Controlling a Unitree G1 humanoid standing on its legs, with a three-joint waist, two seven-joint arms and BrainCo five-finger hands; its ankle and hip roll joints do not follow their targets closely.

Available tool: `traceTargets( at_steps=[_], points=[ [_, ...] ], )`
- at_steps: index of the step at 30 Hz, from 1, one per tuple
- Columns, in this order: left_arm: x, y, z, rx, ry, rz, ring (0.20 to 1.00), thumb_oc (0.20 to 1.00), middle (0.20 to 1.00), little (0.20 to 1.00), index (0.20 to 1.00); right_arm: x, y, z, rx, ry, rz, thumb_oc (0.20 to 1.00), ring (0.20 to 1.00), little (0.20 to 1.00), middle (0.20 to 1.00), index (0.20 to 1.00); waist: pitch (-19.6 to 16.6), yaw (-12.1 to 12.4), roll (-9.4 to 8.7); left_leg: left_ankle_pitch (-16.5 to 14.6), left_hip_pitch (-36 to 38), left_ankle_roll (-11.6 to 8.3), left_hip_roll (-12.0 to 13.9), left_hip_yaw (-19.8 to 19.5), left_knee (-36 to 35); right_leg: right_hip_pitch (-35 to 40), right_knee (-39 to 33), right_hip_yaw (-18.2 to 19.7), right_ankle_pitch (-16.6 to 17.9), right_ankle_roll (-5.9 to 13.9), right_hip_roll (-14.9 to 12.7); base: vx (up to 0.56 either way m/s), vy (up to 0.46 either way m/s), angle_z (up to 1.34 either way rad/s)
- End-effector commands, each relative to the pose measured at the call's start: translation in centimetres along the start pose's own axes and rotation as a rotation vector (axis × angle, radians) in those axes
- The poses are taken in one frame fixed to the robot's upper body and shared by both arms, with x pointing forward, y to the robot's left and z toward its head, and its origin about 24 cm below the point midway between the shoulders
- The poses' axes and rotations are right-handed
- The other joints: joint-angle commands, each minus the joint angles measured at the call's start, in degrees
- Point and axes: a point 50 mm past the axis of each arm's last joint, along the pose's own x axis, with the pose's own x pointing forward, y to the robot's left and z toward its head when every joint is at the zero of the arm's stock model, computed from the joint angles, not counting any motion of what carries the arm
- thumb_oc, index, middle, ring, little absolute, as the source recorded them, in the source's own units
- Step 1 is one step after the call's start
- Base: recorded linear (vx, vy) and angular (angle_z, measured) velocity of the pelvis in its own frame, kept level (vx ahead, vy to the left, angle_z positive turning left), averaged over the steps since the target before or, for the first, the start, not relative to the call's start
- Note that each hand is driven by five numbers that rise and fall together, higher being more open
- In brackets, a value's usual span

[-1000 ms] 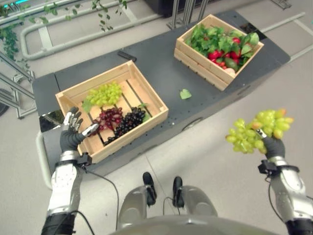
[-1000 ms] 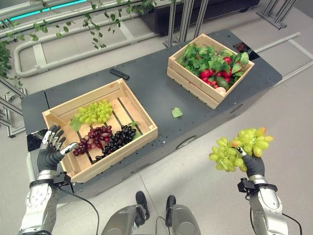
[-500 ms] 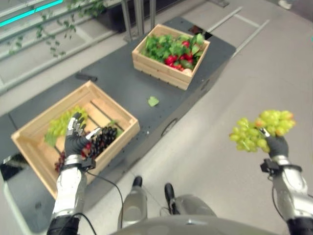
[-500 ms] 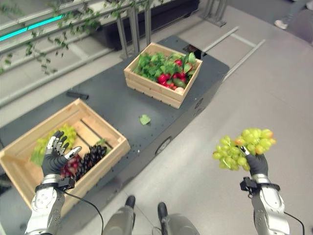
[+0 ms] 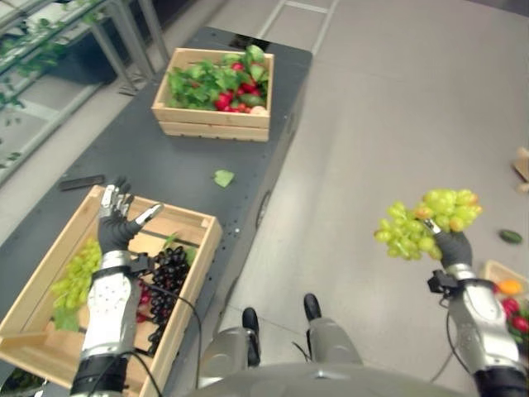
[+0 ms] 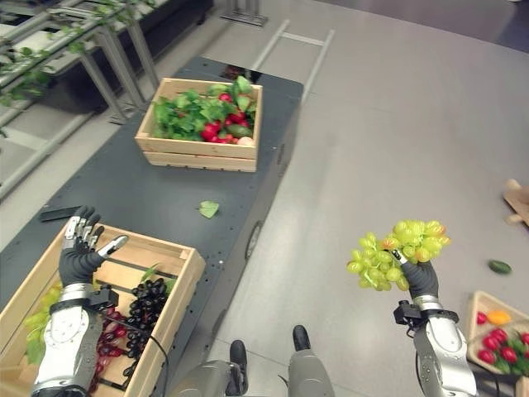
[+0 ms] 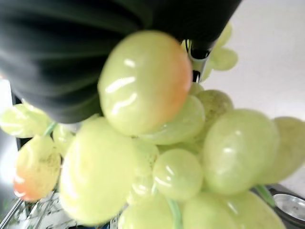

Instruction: Pick up the fruits from the basket on one side to the basket on the other side

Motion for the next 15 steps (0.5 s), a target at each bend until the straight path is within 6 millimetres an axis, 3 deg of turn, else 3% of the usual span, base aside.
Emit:
traceTargets(
  at_steps=[1,2,3,5,7,11,15],
  points=[
    [-0.2,1.0,2.5,0.054,-0.129,0.001,1.0,1.0,1.0,1.0,1.0,1.1,-0.6,3.0,-0.049,-0.149,-0.003,0.2,0.2,0.2,0.2,0.2,-3.55,2.66,1.19,0.33,0.71,-3.28,-0.93,-3.3,-2.83,1.41,7.22,-4.15,-1.97,0.38,3.14,-0.09,0.106,-0.7],
    [-0.2,1.0,2.5,0.053,-0.129,0.001,1.0,1.0,1.0,1.0,1.0,1.1,-0.6,3.1,-0.049,-0.149,-0.003,0.2,0.2,0.2,0.2,0.2,-3.59,2.75,1.18,0.6,0.64,-3.29,-0.9,-3.19,-3.01,1.24,7.19,-4.06,-1.78,0.32,3.18,-0.08,0.08,-0.9],
    [-0.6,1.3,2.3,0.049,-0.117,0.012,1.0,1.0,1.0,1.0,1.0,1.1,-0.5,2.8,-0.042,-0.141,0.0,0.2,0.2,0.2,0.2,0.2,-4.47,3.95,1.44,1.29,1.22,-3.08,-0.53,-0.64,-4.56,3.67,10.3,-7.27,-3.95,0.09,3.31,-0.08,0.027,-0.81],
    [-0.9,1.6,2.3,0.049,-0.111,0.02,1.0,1.0,1.0,1.0,1.0,1.1,-0.3,2.7,-0.044,-0.137,0.008,0.2,0.2,0.2,0.2,0.2,-5.6,5.13,1.33,2.04,1.14,-3.09,-0.25,1.52,-5.61,6.16,9.96,-8.75,-4.83,0.23,3.6,-0.08,-0.025,-0.64],
    [-0.9,1.8,2.2,0.05,-0.106,0.028,1.0,1.0,1.0,1.0,1.0,1.1,-0.3,2.5,-0.04,-0.128,0.003,0.2,0.2,0.2,0.2,0.2,-6.83,6.72,0.53,2.09,0.34,-3.12,-0.01,3.81,-5.42,9.61,5.97,-9.9,-5.41,0.36,4.06,-0.08,-0.104,-0.73],
    [-1.1,2.2,2.0,0.031,-0.095,0.055,1.0,1.0,1.0,1.0,1.0,0.9,-0.5,2.7,-0.047,-0.128,0.014,0.2,0.2,0.2,0.2,0.2,-6.99,7.03,0.22,3.14,-0.83,-4.07,2.3,7.22,-4.43,10.82,-1.34,-7.81,-6.81,-0.89,6.99,-0.05,-0.142,-0.93],
    [-1.3,2.1,1.6,0.022,-0.074,0.051,1.0,1.0,1.0,1.0,1.0,0.0,-1.7,2.8,-0.074,-0.108,-0.009,0.2,0.2,0.2,0.2,0.2,-6.52,5.97,0.88,4.73,-1.47,-5.38,4.12,7.82,-4.01,11.74,-5.82,-6.98,-6.08,-2.09,8.74,-0.06,-0.161,-0.21]
  ],
)
